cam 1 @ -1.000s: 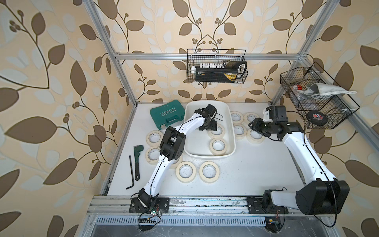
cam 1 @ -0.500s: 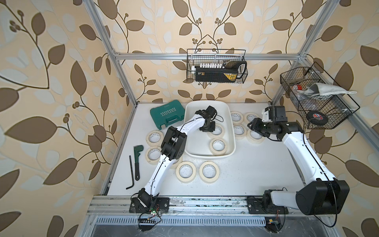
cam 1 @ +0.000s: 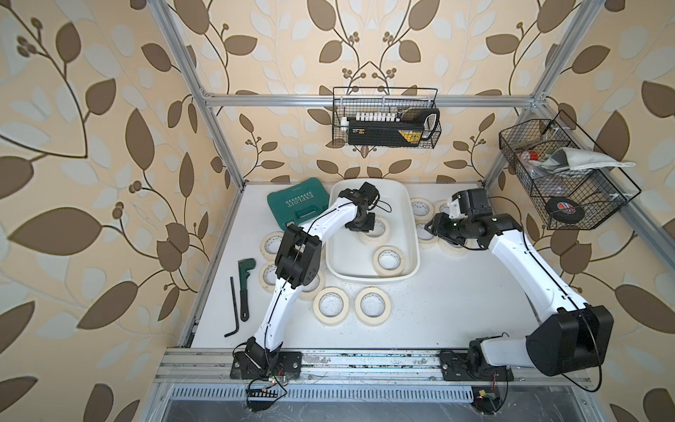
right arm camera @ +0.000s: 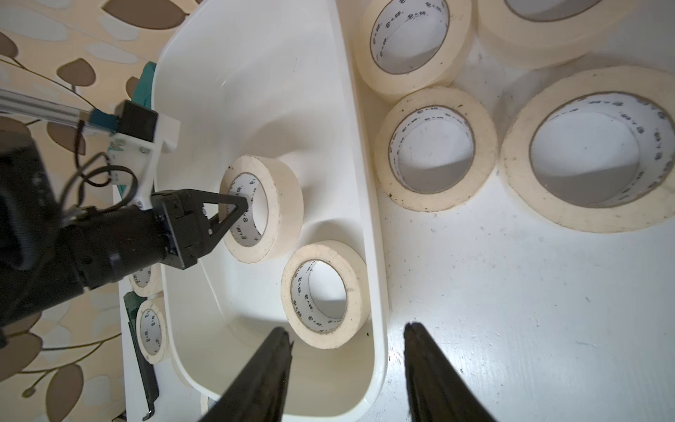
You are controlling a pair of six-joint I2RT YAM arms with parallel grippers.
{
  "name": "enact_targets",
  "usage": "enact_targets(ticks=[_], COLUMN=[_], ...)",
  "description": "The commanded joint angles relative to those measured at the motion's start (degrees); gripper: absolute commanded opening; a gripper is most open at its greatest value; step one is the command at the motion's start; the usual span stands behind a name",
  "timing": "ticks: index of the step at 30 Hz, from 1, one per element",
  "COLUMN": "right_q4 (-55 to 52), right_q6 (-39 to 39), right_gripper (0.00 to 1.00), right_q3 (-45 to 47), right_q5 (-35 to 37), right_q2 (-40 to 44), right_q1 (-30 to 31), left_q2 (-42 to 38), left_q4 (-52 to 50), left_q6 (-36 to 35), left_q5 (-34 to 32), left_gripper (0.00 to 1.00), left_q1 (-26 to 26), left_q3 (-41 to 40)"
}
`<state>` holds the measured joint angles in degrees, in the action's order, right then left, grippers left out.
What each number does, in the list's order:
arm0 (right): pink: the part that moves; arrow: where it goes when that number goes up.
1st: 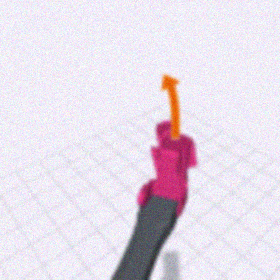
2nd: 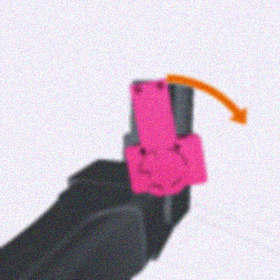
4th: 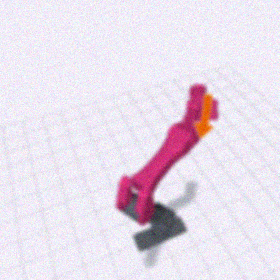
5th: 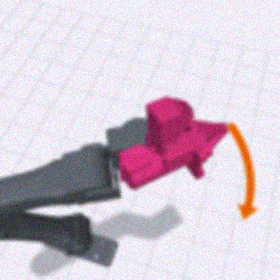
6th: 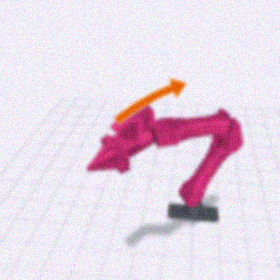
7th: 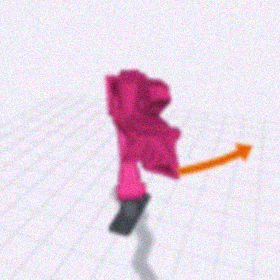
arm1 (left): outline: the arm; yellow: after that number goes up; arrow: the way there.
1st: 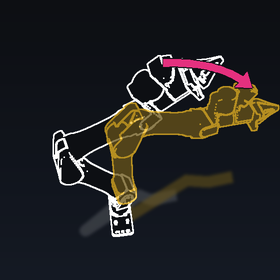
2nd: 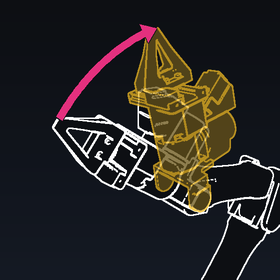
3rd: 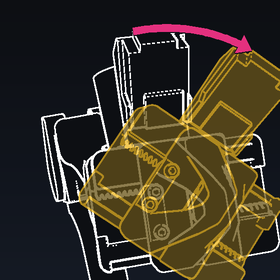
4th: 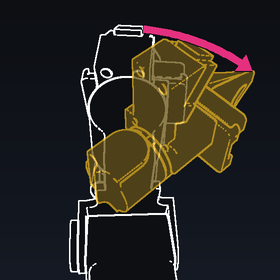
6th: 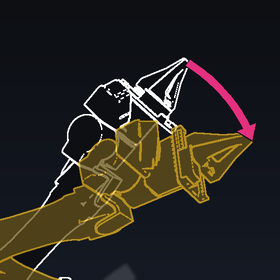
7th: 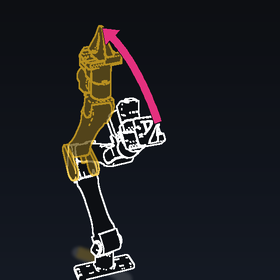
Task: Take out the art tape in the storage box
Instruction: Pick up the art tape from the storage box.
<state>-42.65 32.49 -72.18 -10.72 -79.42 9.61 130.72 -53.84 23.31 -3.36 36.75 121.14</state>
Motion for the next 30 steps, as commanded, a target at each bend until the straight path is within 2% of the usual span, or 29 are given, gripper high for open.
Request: enact_targets(ticks=[1, 10, 18, 25, 27, 30], right_q4=[-0.6, 0.5, 1.0, 1.5, 1.7, 2.0], right_q6=[1.2, 2.7, 2.8, 2.8, 2.6, 2.3], right_gripper=[0.52, 0.53, 0.57, 0.57, 0.55, 0.41], right_q3=[-3.3, -5.1, -6.6, -6.4, -6.4, -6.4], right_q5=[1.2, 2.6, 4.3, 4.8, 5.0, 5.1], right_q2=[-0.8, -2.9, -5.3, -7.5, -7.5, -7.6], right_q1=[2.2, 8.2, 12.6, 13.1, 13.2, 13.2], left_q2=[-7.1, -11.2, -13.2, -13.2, -13.2, -13.2], left_q4=[-5.6, -11.8, -12.8, -13.2, -13.2, -13.2], left_q6=[-4.4, -9.6, -11.4, -11.7, -11.7, -11.9], left_q5=[-3.7, -11.3, -10.8, -9.9, -9.6, -8.8], left_gripper=[0.09, 0.09, 0.09, 0.09, 0.09, 0.09], left_q1=[2.2, 9.0, 12.3, 13.0, 13.0, 13.0], left_q3=[4.7, 8.1, 8.7, 9.6, 9.6, 9.8])
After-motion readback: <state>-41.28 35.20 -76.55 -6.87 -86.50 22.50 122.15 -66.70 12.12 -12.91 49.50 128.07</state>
